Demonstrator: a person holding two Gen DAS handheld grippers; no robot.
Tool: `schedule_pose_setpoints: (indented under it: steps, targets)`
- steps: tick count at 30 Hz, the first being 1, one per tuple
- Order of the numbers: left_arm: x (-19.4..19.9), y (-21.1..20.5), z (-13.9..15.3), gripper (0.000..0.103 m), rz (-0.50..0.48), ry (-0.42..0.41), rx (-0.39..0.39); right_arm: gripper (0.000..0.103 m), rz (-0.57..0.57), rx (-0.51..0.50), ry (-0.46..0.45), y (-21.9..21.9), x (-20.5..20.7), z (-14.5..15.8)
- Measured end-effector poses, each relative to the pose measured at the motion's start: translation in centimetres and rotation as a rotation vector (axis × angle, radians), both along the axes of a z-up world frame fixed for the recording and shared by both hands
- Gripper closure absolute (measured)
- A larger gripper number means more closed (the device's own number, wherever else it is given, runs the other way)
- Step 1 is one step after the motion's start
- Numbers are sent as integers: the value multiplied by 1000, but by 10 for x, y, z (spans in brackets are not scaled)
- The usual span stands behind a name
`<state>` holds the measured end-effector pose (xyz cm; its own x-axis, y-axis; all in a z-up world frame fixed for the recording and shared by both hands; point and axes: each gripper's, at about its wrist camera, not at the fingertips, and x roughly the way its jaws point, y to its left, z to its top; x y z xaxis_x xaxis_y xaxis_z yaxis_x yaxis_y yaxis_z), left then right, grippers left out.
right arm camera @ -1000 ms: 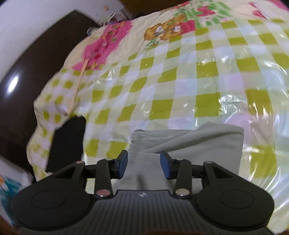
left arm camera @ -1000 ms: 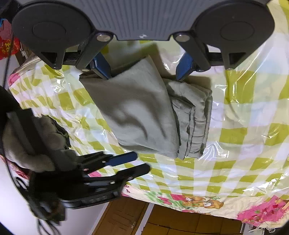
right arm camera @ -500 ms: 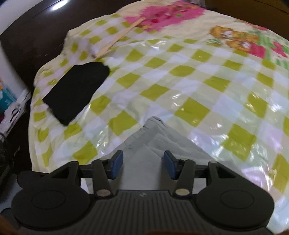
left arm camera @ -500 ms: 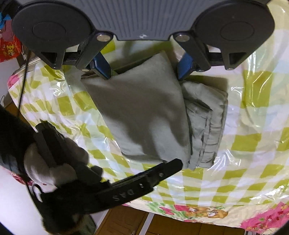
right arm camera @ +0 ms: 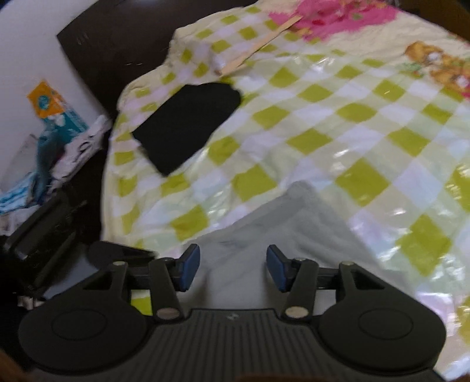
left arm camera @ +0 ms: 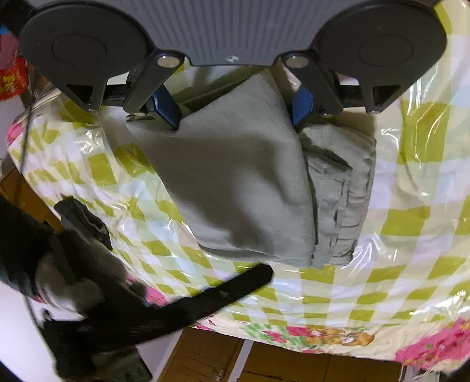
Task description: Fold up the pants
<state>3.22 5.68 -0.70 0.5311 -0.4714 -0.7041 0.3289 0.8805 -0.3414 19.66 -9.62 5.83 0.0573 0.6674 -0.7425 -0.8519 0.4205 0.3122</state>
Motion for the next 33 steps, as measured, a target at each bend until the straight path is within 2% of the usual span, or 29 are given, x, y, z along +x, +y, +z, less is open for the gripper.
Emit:
schedule_pose_setpoints:
  steps: [3, 5, 7, 12, 15, 18, 20, 25, 27, 31, 33]
  targets:
    - [1, -5, -3, 13, -12, -1, 26, 53, -41, -76, -131, 2, 13, -4]
    - [2, -6, -4, 13, -15, 2, 26, 72, -39, -138, -189, 7, 19, -11]
    - [4, -5, -4, 13, -13, 7, 15, 77, 7, -184, -222, 12, 18, -16]
    - [5, -5, -6, 13, -20, 10, 9, 77, 133, -218, -245, 20, 3, -20]
    - [5, -5, -6, 13, -23, 10, 7, 76, 169, -258, -245, 29, 1, -29]
    - [5, -4, -7, 13, -19, 13, -4, 76, 228, -289, -294, 38, -6, -29]
    - [5, -4, -7, 13, -24, 12, -2, 76, 250, -305, -285, 44, -3, -29]
    - [5, 0, -8, 13, -18, 13, -28, 76, 235, -268, -225, 34, 10, -16]
    - [6, 0, -8, 13, -16, 11, -37, 76, 208, -266, -231, 29, 14, -12]
    - [6, 0, -8, 13, -16, 12, -36, 75, 239, -293, -227, 35, 12, -20]
    - [6, -1, -8, 13, -15, 10, -32, 75, 272, -319, -254, 42, 8, -27]
